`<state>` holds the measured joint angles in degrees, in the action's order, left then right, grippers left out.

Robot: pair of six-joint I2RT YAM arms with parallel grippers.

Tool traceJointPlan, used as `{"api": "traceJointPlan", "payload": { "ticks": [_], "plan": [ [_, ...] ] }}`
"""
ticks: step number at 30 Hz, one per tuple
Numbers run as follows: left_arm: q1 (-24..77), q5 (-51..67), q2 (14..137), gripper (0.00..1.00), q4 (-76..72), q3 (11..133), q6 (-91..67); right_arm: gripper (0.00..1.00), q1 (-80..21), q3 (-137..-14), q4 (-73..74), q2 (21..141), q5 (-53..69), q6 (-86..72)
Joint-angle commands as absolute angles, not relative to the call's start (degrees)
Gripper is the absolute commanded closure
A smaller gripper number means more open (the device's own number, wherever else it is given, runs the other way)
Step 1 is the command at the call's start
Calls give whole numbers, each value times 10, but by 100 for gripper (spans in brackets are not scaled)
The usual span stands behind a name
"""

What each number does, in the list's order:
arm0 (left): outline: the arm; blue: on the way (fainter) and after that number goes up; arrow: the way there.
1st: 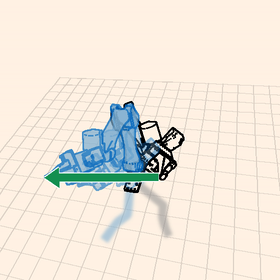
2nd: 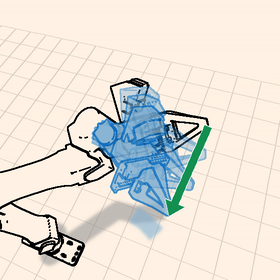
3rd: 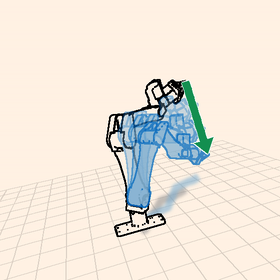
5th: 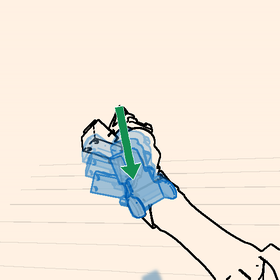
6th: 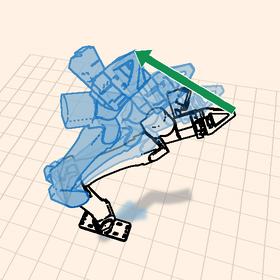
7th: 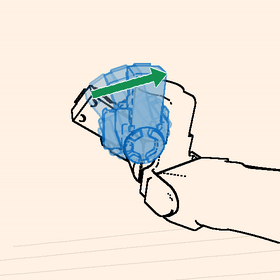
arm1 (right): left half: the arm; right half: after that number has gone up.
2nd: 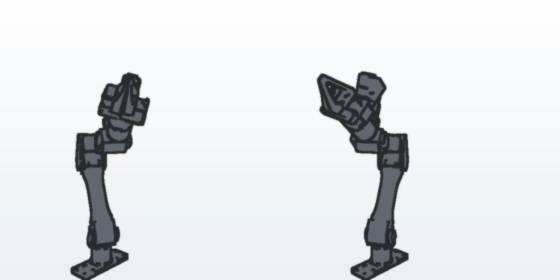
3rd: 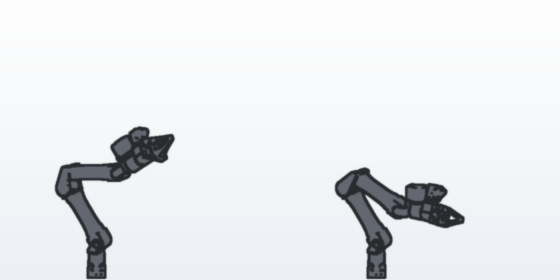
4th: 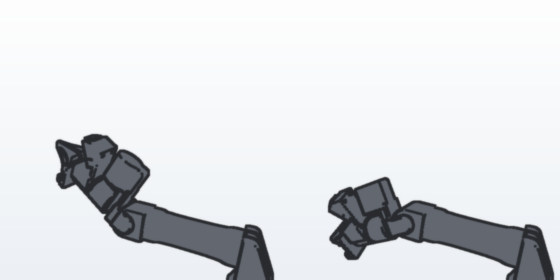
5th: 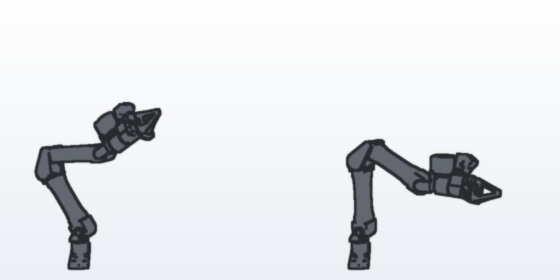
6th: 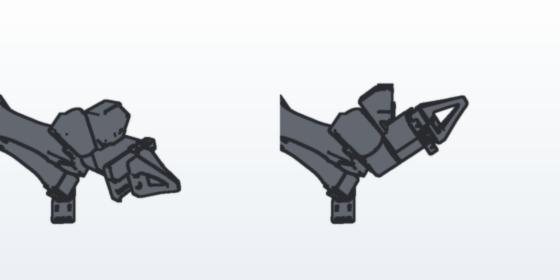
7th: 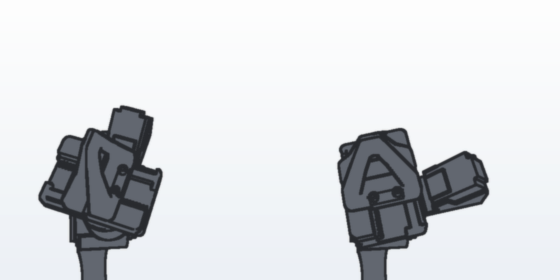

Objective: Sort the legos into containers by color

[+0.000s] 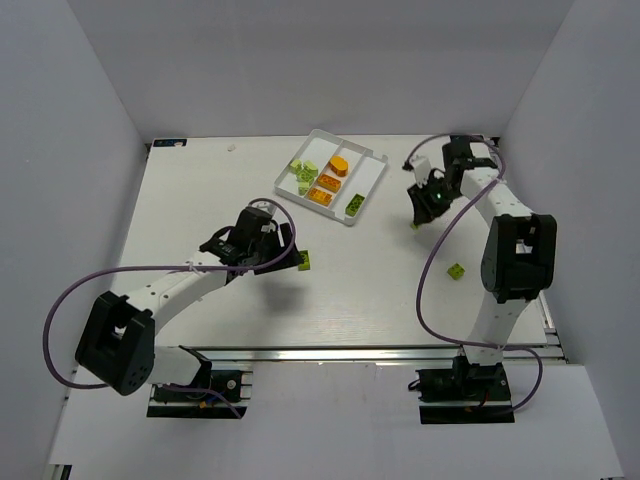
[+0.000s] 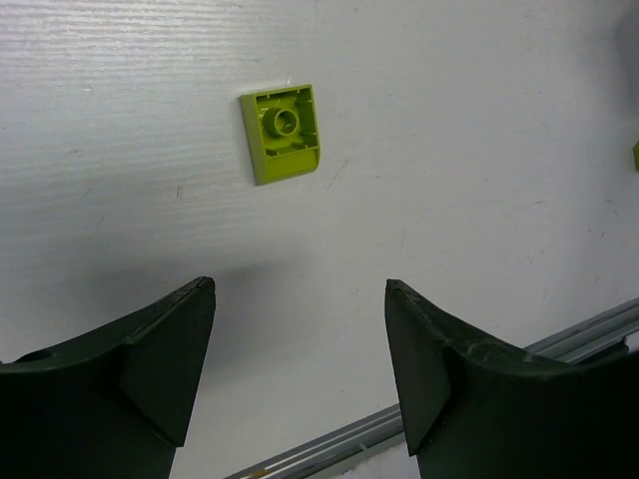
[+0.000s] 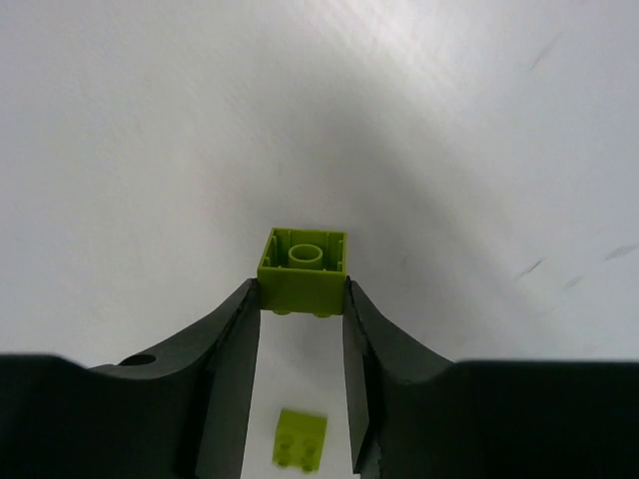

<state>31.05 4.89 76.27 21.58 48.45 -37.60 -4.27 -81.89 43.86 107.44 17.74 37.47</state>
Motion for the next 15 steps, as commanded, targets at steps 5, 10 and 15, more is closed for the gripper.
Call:
{"api": "traceJointPlan", "payload": {
  "ticks": [5,10,15],
  "plan": [
    [314,47,782,21,157,466,-383,100,-111,-1055,390,1154,291,253],
    [314,52,830,21,156,491,-366,100,-155,-1091,315,1227,213,173],
    [314,40,850,21,157,513,-358,100,-170,-1193,273,1302,130,127]
  ]
}}
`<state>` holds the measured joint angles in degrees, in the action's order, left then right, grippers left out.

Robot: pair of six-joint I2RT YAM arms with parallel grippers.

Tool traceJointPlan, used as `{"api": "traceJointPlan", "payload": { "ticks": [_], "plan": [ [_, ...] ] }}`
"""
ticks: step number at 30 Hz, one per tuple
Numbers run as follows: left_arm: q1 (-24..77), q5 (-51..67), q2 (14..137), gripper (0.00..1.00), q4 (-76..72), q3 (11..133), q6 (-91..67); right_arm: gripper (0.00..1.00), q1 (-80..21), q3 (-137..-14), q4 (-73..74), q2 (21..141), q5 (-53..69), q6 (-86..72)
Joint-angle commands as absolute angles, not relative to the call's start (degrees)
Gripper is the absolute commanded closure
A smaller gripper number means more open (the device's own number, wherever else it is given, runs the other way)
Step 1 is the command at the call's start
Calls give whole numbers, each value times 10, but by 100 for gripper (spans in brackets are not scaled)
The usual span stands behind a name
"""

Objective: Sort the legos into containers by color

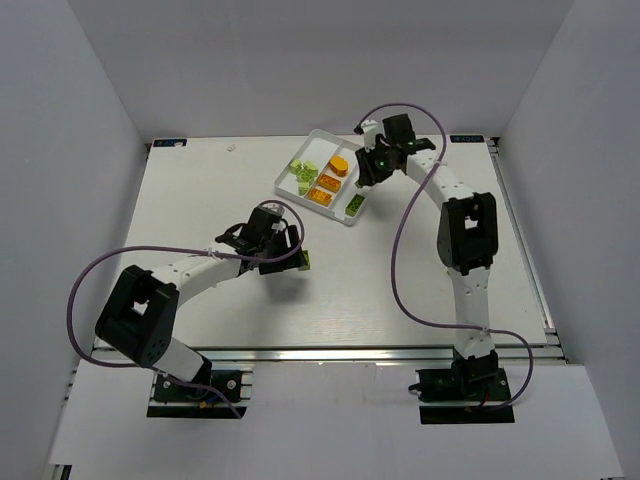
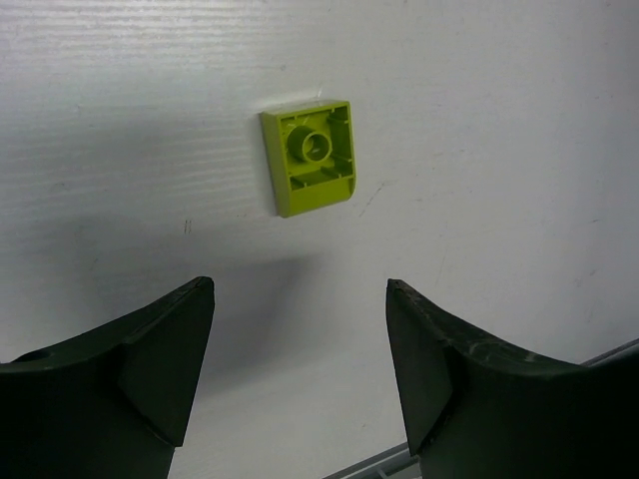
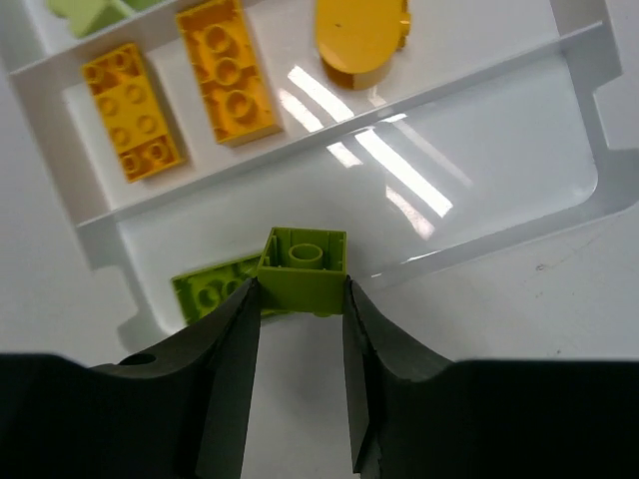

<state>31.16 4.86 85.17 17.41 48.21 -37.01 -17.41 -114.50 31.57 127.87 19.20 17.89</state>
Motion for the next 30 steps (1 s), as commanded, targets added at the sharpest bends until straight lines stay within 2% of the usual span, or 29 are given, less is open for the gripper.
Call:
{"api": "traceJointPlan", "payload": {
  "ticks": [1,3,4,5,8,11,16,19,22,24,25,26,27,30],
  "plan": [
    [314,41,854,21,159,517,-357,99,-172,-1201,269,1316,116,126],
    [314,42,867,21,155,521,-357,89,-174,-1218,261,1327,110,127],
    [314,44,872,21,151,526,-357,80,-176,-1227,262,1340,104,134],
    [314,45,885,21,150,530,-356,58,-176,-1233,263,1345,103,139],
    [320,38,921,21,157,552,-351,30,-173,-1246,272,1347,126,144],
    [333,13,950,21,175,583,-347,24,-169,-1220,262,1311,148,140],
    [353,-54,1025,23,239,653,-348,23,-151,-1109,231,1204,196,104],
    [366,-98,1059,30,278,694,-352,23,-131,-1044,220,1141,219,70],
    [376,-141,1073,51,311,730,-357,26,-112,-967,206,1075,236,61],
    [381,-160,1071,67,316,748,-351,56,-99,-922,198,1020,229,77],
    [387,-164,1065,70,316,756,-348,91,-96,-898,194,1001,221,80],
    [387,-166,1064,73,314,764,-342,100,-83,-847,191,983,213,80],
    [387,-162,1064,77,307,781,-337,100,-79,-823,186,947,194,84],
    [387,-136,1068,81,281,817,-318,100,-49,-731,179,887,166,94]
  ]
}}
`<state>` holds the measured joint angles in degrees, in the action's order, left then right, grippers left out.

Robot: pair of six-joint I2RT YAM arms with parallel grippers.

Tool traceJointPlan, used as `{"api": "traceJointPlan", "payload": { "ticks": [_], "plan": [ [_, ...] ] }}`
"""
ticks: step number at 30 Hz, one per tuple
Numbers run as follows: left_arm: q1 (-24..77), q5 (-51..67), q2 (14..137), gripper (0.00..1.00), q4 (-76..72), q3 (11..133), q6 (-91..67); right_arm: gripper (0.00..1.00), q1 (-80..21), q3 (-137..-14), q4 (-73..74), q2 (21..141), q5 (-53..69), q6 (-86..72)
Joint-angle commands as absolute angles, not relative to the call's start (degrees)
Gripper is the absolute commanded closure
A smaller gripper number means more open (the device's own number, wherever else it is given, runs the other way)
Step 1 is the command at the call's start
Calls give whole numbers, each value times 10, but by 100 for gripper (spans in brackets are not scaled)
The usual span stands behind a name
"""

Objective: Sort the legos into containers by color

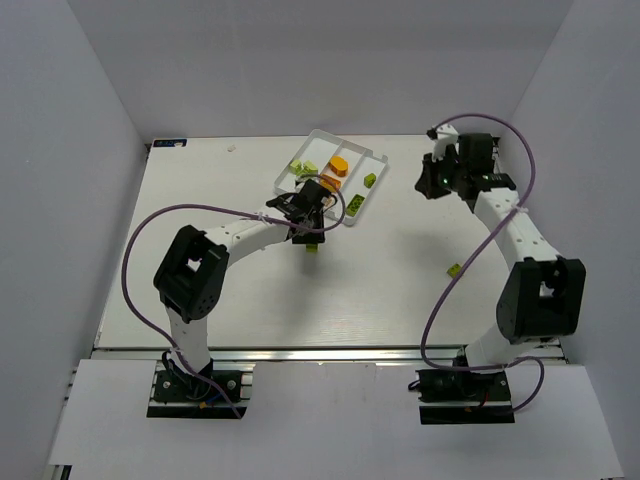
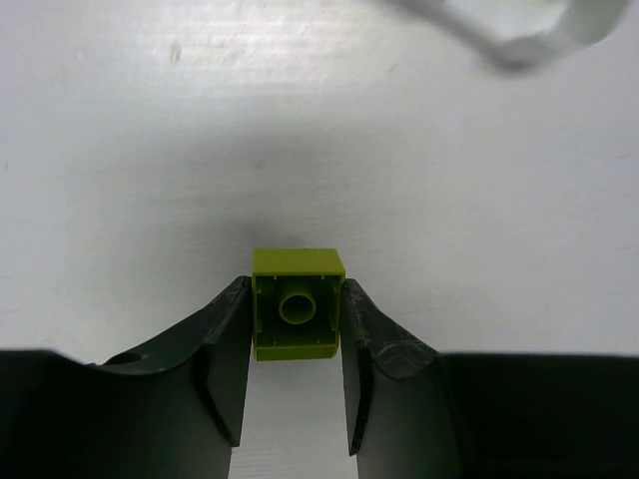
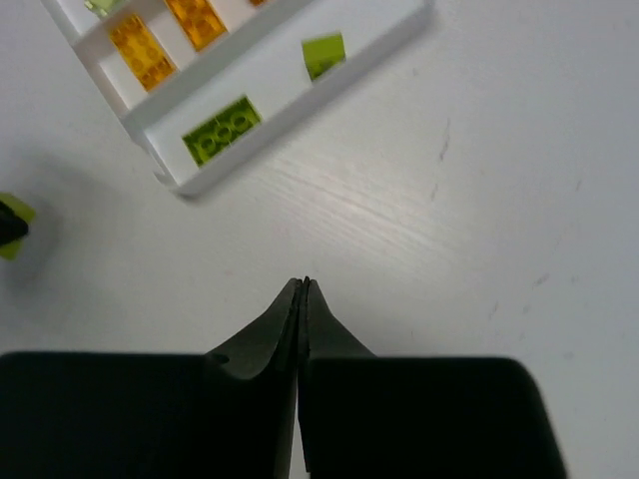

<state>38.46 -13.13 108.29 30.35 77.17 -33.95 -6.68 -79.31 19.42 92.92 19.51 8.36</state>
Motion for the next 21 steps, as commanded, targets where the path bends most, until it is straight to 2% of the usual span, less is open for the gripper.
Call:
{"api": "traceJointPlan", "payload": {
  "ticks": [1,3,5,7,9,13,15,17,18,19,20,21],
  "plan": [
    [387,-129,1070,82,273,843,-314,100,-43,-710,180,874,163,104],
    [387,-114,1089,82,251,873,-304,100,-23,-656,178,835,147,125],
    [387,-101,1128,82,245,929,-292,75,-11,-619,168,809,132,158],
    [387,-89,1166,82,256,1008,-282,58,-7,-579,166,775,121,174],
    [381,-84,1227,82,276,1066,-267,55,13,-555,169,747,126,191],
    [381,-66,1314,79,294,1188,-255,56,26,-531,187,711,129,203],
    [381,-63,1354,66,307,1244,-253,55,36,-526,197,696,135,211],
    [381,-62,1373,49,315,1270,-253,44,45,-526,211,692,145,221],
    [381,-62,1379,35,317,1282,-252,36,47,-527,227,690,157,235],
    [381,-66,1383,31,317,1282,-252,18,50,-531,236,691,165,241],
    [381,-68,1385,29,316,1282,-252,12,56,-533,245,694,173,247],
    [375,-69,1386,27,314,1282,-252,11,57,-535,267,699,184,255]
  ]
}}
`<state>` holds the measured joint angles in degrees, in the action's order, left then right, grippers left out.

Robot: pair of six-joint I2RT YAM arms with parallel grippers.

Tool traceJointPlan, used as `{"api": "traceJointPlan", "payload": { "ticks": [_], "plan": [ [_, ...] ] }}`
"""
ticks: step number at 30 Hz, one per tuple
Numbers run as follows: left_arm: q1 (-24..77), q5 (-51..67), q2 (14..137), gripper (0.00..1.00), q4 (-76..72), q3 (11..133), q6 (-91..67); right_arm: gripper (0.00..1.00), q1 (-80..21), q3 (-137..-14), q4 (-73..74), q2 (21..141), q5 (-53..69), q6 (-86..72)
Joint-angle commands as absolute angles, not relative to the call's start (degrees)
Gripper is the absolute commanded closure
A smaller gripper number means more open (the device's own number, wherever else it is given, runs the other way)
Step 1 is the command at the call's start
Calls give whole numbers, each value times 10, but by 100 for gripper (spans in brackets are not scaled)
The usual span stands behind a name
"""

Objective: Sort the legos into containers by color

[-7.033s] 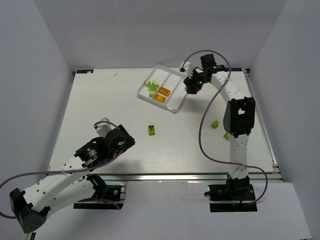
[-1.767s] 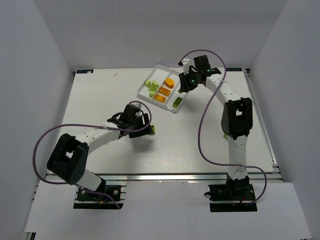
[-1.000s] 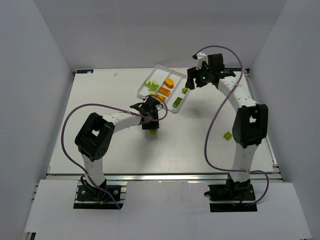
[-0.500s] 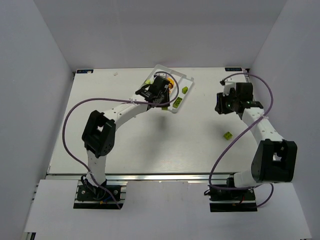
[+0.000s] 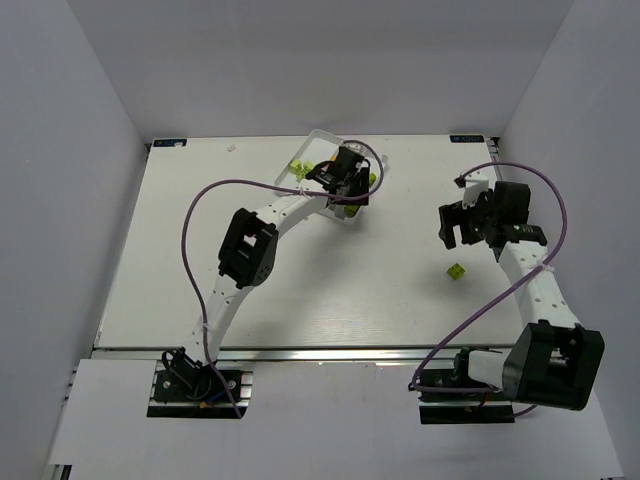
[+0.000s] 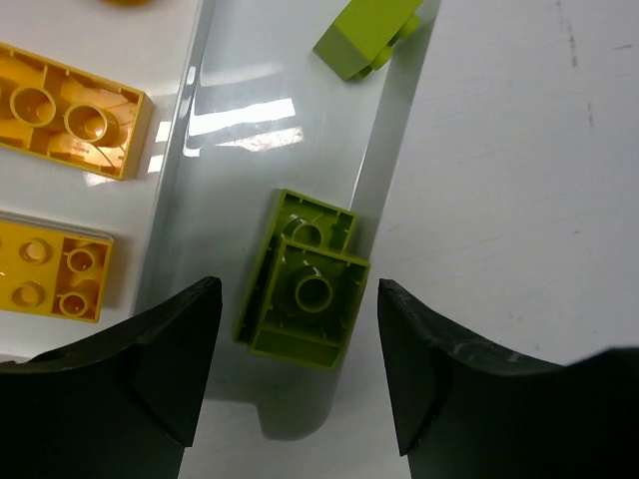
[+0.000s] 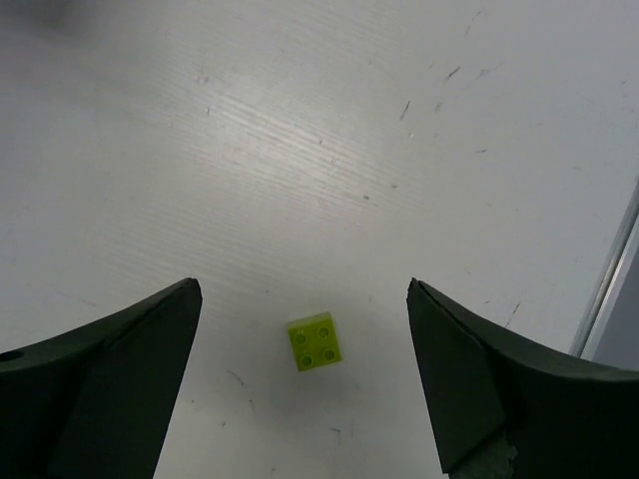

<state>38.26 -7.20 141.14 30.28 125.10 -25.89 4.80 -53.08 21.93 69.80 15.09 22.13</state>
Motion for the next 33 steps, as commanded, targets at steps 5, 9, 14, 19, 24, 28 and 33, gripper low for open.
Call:
{"api": "traceJointPlan", "payload": {
  "ticks": [5,9,14,19,24,28,33],
  "plan": [
    [375,-62,1369,26,309,1286,-248,14,77,-562,354,748,227,320],
    [375,-41,1318,30,293,1271,-247,24,82,-577,416,802,214,387],
    [375,-15,1203,26,228,1140,-254,24,78,-571,415,851,177,420],
    [375,-10,1041,20,201,972,-258,25,74,-565,396,883,130,420],
    [375,-50,892,17,185,742,-287,28,72,-535,344,896,100,425],
    [375,-80,764,16,189,613,-343,47,69,-533,331,916,103,418],
    [375,-115,658,17,221,510,-394,88,68,-557,350,917,136,430]
  ]
}}
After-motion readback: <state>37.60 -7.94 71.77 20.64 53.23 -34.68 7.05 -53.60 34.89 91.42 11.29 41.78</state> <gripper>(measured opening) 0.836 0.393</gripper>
